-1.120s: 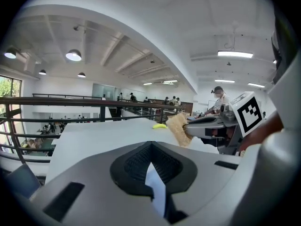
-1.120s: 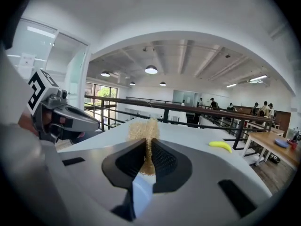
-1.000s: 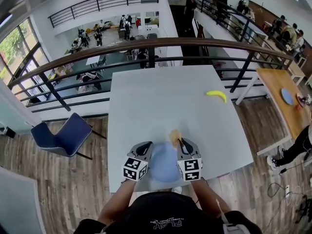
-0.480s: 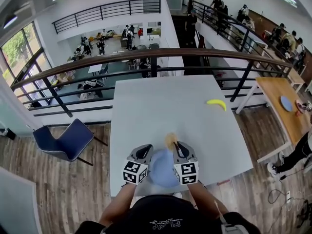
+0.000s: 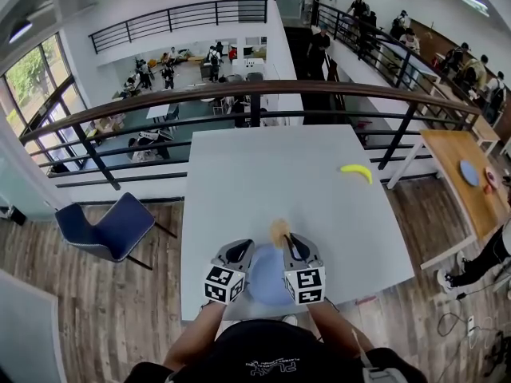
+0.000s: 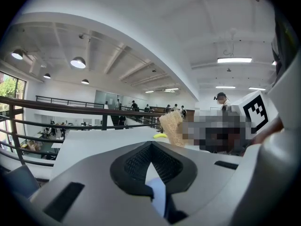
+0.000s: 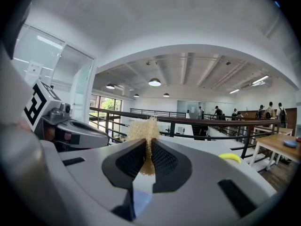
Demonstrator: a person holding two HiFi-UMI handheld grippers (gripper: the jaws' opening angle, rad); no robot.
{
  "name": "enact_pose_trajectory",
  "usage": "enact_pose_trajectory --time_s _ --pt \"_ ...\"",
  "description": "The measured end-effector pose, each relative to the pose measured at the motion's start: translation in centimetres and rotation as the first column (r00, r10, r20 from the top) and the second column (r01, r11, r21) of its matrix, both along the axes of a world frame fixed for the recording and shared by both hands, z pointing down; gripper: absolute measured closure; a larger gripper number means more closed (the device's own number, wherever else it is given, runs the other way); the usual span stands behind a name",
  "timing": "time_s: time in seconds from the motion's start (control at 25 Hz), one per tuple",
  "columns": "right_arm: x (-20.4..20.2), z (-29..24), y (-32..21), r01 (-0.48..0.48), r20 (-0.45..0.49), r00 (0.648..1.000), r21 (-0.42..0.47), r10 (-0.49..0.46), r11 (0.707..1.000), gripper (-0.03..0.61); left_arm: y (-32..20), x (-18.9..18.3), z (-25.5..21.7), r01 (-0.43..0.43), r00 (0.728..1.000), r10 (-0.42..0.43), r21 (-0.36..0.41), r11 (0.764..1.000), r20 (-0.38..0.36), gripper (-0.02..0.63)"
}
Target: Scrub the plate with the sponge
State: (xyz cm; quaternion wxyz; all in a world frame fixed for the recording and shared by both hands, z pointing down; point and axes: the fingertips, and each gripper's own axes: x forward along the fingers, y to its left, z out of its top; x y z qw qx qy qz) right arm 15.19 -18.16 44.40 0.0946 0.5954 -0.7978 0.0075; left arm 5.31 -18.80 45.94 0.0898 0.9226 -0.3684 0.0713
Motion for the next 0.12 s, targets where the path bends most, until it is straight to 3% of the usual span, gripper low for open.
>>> enact_pose_trajectory --time_s 0.12 --pt "-0.2 -0.06 0.09 0.001 -0.003 1.0 0.0 -0.001 1.0 0.537 0.07 0.01 -0.03 -0.006 1.0 0.006 -0.001 1.0 0.001 0.611"
